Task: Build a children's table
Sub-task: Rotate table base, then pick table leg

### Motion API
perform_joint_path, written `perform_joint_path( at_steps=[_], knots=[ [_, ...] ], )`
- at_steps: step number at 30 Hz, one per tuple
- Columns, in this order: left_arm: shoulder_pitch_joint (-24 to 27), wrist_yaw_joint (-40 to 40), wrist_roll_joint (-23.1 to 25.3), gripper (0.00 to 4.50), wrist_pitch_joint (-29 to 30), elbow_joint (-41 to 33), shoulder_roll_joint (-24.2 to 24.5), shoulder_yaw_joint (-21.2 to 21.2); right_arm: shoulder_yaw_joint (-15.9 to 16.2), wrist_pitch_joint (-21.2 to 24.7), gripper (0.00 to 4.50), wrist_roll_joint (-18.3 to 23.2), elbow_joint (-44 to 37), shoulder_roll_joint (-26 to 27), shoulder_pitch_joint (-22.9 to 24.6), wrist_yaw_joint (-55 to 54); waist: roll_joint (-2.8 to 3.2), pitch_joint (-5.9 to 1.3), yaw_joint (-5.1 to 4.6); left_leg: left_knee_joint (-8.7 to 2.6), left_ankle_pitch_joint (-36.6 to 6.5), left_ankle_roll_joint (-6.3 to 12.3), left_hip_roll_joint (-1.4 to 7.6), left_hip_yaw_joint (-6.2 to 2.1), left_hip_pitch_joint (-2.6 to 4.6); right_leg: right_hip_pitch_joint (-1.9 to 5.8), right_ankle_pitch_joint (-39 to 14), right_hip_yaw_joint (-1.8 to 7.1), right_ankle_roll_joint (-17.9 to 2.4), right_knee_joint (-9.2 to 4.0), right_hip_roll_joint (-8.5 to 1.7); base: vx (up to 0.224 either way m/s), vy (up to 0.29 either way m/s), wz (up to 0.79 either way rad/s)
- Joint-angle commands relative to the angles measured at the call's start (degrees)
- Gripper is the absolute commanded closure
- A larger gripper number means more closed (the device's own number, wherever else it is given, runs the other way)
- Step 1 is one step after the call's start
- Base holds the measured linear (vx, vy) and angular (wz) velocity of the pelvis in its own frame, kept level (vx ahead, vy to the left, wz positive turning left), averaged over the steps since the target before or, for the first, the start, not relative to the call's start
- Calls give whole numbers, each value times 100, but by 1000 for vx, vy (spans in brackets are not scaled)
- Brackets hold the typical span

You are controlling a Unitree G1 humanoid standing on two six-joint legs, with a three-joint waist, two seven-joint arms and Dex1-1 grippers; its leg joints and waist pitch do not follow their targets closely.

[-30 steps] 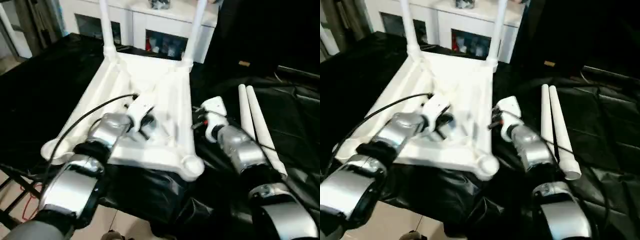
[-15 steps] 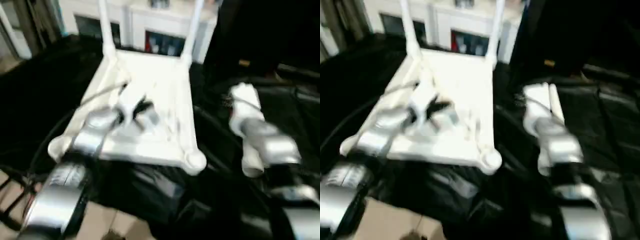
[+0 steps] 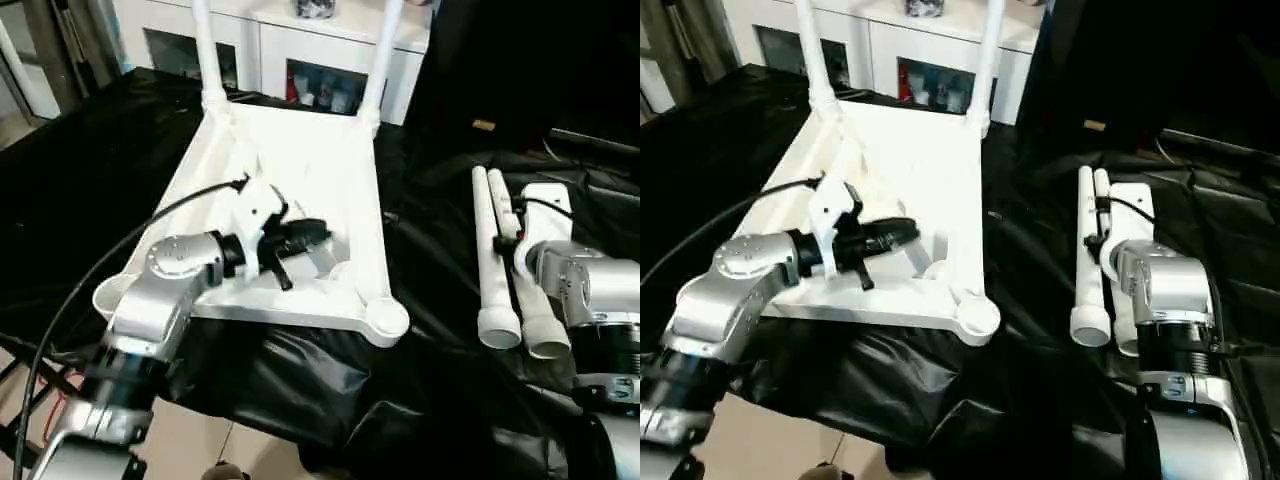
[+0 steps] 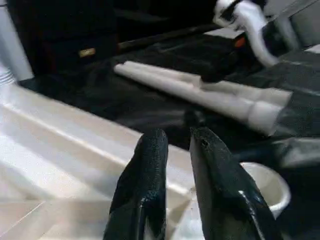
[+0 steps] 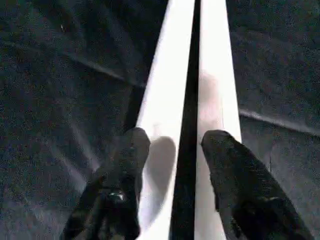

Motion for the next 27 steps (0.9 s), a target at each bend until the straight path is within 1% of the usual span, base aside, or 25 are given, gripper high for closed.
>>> perform_joint_path(
  at_steps=[1,2,3,5,7,8,9,10,11,12,14,15,17,18,19,22,23,24,25,26,27],
  knots=[
    [25,35,-91,321,255,-308,-3,-138,-168,266,209,111,-139,-125,41,49,58,-427,-30,-337,-872,-239,39,55,65,345,-753,228,-815,-408,-276,0,0,0],
    [41,58,-112,314,333,-399,0,-154,-177,344,201,159,-150,-127,46,97,56,-432,-30,-334,-853,-234,38,50,60,353,-746,227,-809,-409,-280,0,0,0],
    [44,46,-122,288,391,-456,16,-189,-130,406,183,153,-137,-153,53,131,48,-430,-34,-333,-858,-226,39,53,58,347,-749,226,-808,-412,-279,0,0,0],
    [54,24,-81,283,414,-542,55,-269,-100,520,175,160,-52,-163,47,158,39,-430,-34,-329,-842,-216,32,53,52,351,-790,224,-793,-419,-278,0,0,0],
    [60,38,-109,276,514,-605,49,-276,-137,582,165,257,31,-141,37,261,43,-434,-43,-324,-833,-222,32,54,50,352,-830,225,-788,-417,-280,0,0,0],
    [60,35,-62,261,525,-632,79,-310,-169,614,164,290,97,-120,28,275,28,-434,-46,-322,-832,-213,34,54,49,352,-850,222,-781,-424,-283,0,0,0],
    [73,15,-18,246,558,-690,123,-352,-213,694,164,346,180,-94,10,318,33,-432,-47,-322,-835,-213,32,53,47,349,-871,221,-778,-421,-280,0,0,0],
    [78,11,-4,246,569,-713,138,-367,-220,722,164,363,210,-88,5,333,33,-438,-54,-321,-820,-212,31,50,46,355,-869,220,-771,-416,-280,0,0,0],
    [97,-2,22,246,629,-794,178,-405,-217,818,164,398,338,-80,-15,372,16,-436,-65,-321,-811,-208,31,53,44,350,-871,219,-773,-417,-275,0,0,0],
    [103,-3,12,246,663,-821,184,-408,-200,847,164,395,381,-85,-22,381,28,-439,-73,-320,-797,-209,32,47,38,354,-856,215,-792,-409,-281,0,0,0],
    [118,-33,-50,246,736,-924,228,-433,-230,899,164,449,488,-63,-26,453,30,-440,-82,-314,-777,-212,32,50,36,359,-859,217,-814,-412,-290,0,0,0],
    [111,-38,-68,246,753,-945,238,-439,-228,909,164,462,525,-61,-32,486,7,-439,-93,-312,-753,-202,29,53,34,354,-833,213,-826,-412,-277,0,0,0],
    [91,-35,-117,246,830,-999,243,-435,-256,963,164,582,686,-30,-50,647,18,-443,-91,-308,-761,-185,29,52,27,364,-844,214,-846,-408,-286,0,0,0],
    [91,-44,-124,238,837,-1005,245,-439,-237,937,182,563,701,-32,-46,626,21,-442,-88,-305,-762,-179,35,54,36,353,-848,214,-858,-410,-289,0,0,0],
    [95,-65,-136,236,851,-1027,256,-449,-208,879,192,536,747,-30,-38,587,7,-443,-83,-303,-721,-179,30,55,28,360,-836,213,-867,-407,-289,0,0,0],
    [100,-53,-170,236,891,-1071,272,-463,-205,831,202,548,870,-27,-66,599,5,-442,-79,-303,-718,-188,33,56,34,356,-898,210,-849,-410,-292,0,0,0],
    [100,-53,-170,236,891,-1071,272,-463,-205,831,226,548,870,-27,-66,599,9,-442,-80,-302,-721,-190,32,57,33,355,-902,212,-849,-410,-292,0,0,0],
    [117,-58,-202,236,914,-1115,268,-447,-203,808,226,549,920,-27,-78,599,-7,-444,-83,-300,-719,-191,31,59,32,356,-905,210,-846,-409,-291,0,0,0],
    [139,-39,-212,236,925,-1158,264,-433,-196,792,235,549,965,-29,-94,599,-3,-446,-80,-301,-713,-190,35,56,33,357,-910,209,-847,-404,-294,0,0,0],
    [161,-31,-157,236,947,-1186,300,-484,-195,780,239,554,1001,-30,-110,598,-13,-446,-84,-299,-697,-185,31,60,28,358,-899,210,-847,-405,-292,0,0,0],
    [170,23,-51,236,973,-1186,337,-559,-204,755,251,556,1048,-31,-131,598,-5,-443,-84,-299,-708,-185,31,59,31,351,-910,208,-842,-406,-289,0,0,0]
  ],
)
